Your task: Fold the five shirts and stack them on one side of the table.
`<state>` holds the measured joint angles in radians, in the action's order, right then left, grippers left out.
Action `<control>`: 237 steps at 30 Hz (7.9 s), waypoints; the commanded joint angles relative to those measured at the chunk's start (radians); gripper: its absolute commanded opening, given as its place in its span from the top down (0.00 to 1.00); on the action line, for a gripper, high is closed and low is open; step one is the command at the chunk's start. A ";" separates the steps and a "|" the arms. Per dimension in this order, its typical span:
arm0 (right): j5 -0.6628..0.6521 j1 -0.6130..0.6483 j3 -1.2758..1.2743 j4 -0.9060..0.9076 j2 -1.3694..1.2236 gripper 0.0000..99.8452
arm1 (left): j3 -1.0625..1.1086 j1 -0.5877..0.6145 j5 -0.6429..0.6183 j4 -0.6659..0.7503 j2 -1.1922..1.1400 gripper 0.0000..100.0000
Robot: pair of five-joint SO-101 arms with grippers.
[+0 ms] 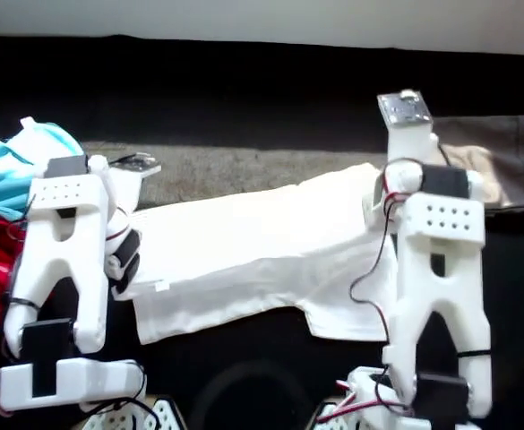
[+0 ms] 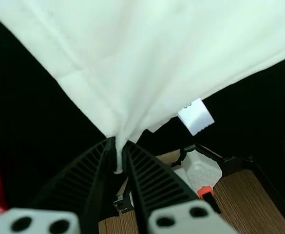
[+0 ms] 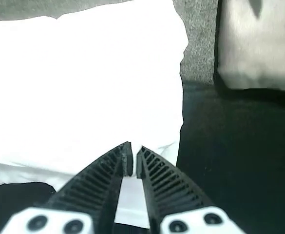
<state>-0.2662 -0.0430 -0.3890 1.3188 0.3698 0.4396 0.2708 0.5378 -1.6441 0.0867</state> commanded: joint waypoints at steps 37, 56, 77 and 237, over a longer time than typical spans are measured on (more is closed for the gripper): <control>-0.278 -0.050 -0.302 0.179 0.326 0.83 | 0.143 -0.099 0.009 0.000 0.045 0.82; -0.153 0.159 -0.317 -0.341 0.312 0.99 | -0.209 -0.188 -0.270 0.166 -0.216 0.99; -0.150 0.048 0.174 -0.624 -0.657 0.99 | -1.205 -0.054 -0.296 -0.078 -1.061 0.99; -0.265 0.271 -0.475 -0.625 -0.091 0.99 | 0.406 0.005 -0.387 0.879 -0.002 0.99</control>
<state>-0.5547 0.1933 -0.8401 0.7879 0.3130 0.8431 0.2616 0.1557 -0.8002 0.0898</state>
